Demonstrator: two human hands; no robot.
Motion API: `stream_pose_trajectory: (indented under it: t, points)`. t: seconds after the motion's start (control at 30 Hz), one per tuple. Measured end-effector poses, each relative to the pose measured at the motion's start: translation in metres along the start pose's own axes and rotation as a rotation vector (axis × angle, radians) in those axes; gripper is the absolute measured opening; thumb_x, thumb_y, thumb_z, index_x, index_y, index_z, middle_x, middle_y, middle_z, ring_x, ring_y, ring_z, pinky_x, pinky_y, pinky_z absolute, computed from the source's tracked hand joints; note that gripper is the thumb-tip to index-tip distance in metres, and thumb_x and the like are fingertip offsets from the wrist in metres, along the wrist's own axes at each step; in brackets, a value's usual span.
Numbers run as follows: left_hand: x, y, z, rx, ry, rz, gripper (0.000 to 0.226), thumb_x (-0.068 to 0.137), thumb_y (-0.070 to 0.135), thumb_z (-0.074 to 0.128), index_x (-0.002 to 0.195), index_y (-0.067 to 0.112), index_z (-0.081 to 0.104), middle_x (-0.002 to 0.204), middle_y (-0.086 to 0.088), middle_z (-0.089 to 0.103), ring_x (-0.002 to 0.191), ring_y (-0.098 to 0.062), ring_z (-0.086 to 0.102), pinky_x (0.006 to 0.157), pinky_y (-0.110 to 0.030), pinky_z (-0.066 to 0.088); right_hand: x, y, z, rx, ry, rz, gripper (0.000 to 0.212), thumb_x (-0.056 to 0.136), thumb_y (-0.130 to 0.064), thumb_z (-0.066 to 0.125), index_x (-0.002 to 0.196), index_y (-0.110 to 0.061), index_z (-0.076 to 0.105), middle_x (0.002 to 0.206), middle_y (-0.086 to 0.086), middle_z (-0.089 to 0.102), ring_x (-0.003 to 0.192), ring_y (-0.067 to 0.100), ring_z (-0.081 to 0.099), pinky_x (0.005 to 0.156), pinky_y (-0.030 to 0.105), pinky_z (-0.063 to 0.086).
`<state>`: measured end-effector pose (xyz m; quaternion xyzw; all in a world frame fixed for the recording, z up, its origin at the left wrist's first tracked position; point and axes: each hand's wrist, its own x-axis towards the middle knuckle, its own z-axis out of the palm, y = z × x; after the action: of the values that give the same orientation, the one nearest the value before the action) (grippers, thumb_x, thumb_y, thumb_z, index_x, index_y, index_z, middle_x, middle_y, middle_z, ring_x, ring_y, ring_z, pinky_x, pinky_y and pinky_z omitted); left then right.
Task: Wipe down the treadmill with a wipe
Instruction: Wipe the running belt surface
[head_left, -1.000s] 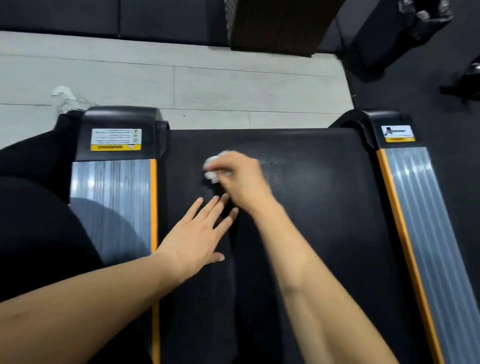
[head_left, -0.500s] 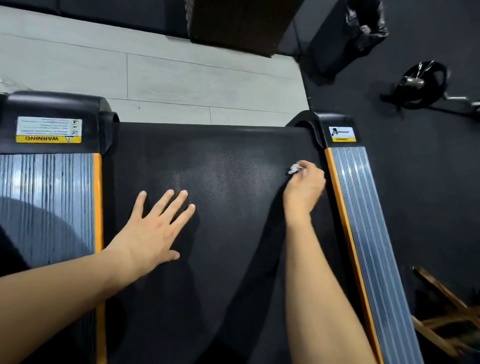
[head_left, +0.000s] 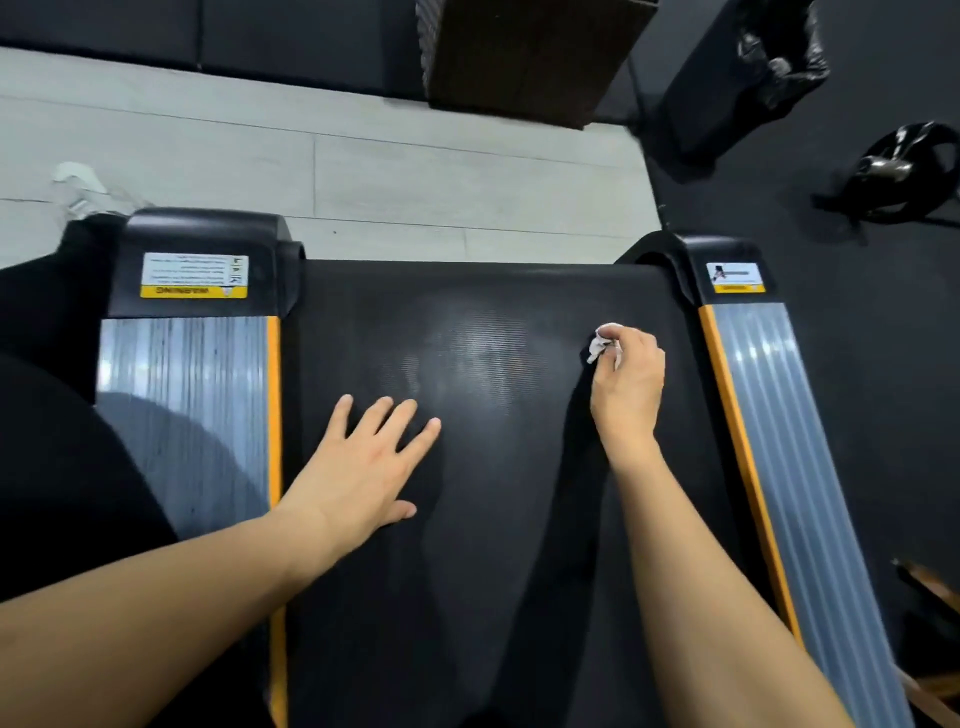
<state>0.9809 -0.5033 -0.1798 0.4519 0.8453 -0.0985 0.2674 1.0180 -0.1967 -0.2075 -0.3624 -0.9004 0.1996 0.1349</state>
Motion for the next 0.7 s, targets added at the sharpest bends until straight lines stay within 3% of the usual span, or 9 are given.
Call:
stream_pose_trajectory:
  t: [0.07,0.17,0.27,0.33,0.4,0.47,0.6,0.63,0.7]
  points:
    - [0.0,-0.003,0.003,-0.028,0.046,-0.003,0.091,0.095,0.063,0.055,0.164,0.021,0.011,0.167,-0.014,0.016,0.155,-0.035,0.016,0.123,-0.06,0.018,-0.027,-0.044,0.016,0.118,-0.028,-0.059,0.03,0.085,-0.005,0.051,0.101,-0.015,0.075,0.103,0.006,0.071,0.099,0.032,0.062,0.09,0.034,0.046]
    - [-0.004,-0.01,0.013,-0.04,0.124,-0.014,0.074,0.081,0.054,0.076,0.14,0.013,0.059,0.145,-0.014,0.055,0.138,-0.036,0.049,0.11,-0.06,0.043,-0.072,-0.126,0.05,0.285,-0.41,-0.461,0.027,0.078,-0.007,0.052,0.089,-0.009,0.076,0.091,0.008,0.075,0.088,0.03,0.065,0.085,0.039,0.049]
    - [-0.013,-0.01,0.022,-0.07,0.209,-0.069,0.05,0.079,0.037,0.081,0.119,0.009,0.073,0.127,-0.014,0.069,0.121,-0.038,0.064,0.097,-0.058,0.054,-0.087,-0.151,0.065,0.214,-0.624,-0.737,0.027,0.083,0.001,0.054,0.097,-0.01,0.075,0.103,0.004,0.073,0.093,0.027,0.062,0.09,0.032,0.043]
    - [-0.017,-0.01,0.02,-0.085,0.235,-0.103,0.047,0.077,0.029,0.082,0.118,0.008,0.074,0.127,-0.016,0.069,0.115,-0.039,0.067,0.091,-0.056,0.057,-0.071,-0.13,0.058,0.175,-0.586,-0.876,0.021,0.083,-0.003,0.054,0.092,-0.009,0.072,0.098,0.002,0.073,0.089,0.028,0.064,0.087,0.035,0.044]
    - [-0.016,-0.012,0.017,-0.085,0.246,-0.107,0.046,0.072,0.022,0.084,0.114,0.007,0.075,0.125,-0.016,0.07,0.109,-0.04,0.069,0.087,-0.055,0.059,-0.045,-0.09,0.043,0.082,-0.441,-0.8,0.017,0.079,-0.007,0.057,0.088,-0.011,0.072,0.094,0.005,0.073,0.086,0.032,0.066,0.083,0.042,0.051]
    - [-0.015,-0.013,0.017,-0.091,0.243,-0.104,0.046,0.07,0.019,0.084,0.113,0.007,0.073,0.126,-0.015,0.068,0.11,-0.04,0.068,0.086,-0.055,0.059,-0.025,-0.034,0.022,-0.019,-0.224,-0.524,0.021,0.08,-0.01,0.056,0.091,-0.016,0.073,0.096,0.006,0.072,0.089,0.035,0.066,0.085,0.046,0.052]
    - [-0.016,-0.01,0.017,-0.103,0.247,-0.112,0.042,0.074,0.017,0.079,0.114,0.009,0.069,0.126,-0.013,0.065,0.112,-0.039,0.065,0.086,-0.055,0.058,-0.038,0.012,-0.003,-0.081,0.014,-0.055,0.029,0.085,-0.006,0.049,0.099,-0.014,0.073,0.1,0.009,0.07,0.093,0.038,0.06,0.088,0.036,0.042]
    - [-0.015,-0.009,0.016,-0.108,0.246,-0.116,0.042,0.074,0.017,0.078,0.114,0.009,0.068,0.125,-0.013,0.065,0.11,-0.039,0.065,0.085,-0.054,0.057,-0.046,-0.006,0.003,-0.054,0.024,-0.043,0.028,0.082,-0.008,0.052,0.097,-0.013,0.075,0.097,0.01,0.072,0.09,0.037,0.062,0.086,0.037,0.044]
    - [-0.014,-0.008,0.015,-0.113,0.256,-0.116,0.045,0.072,0.015,0.079,0.114,0.008,0.067,0.124,-0.014,0.065,0.108,-0.04,0.064,0.083,-0.056,0.057,-0.069,-0.054,0.023,0.056,-0.037,-0.241,0.018,0.075,-0.007,0.064,0.087,-0.011,0.076,0.085,0.009,0.073,0.081,0.034,0.066,0.079,0.037,0.048]
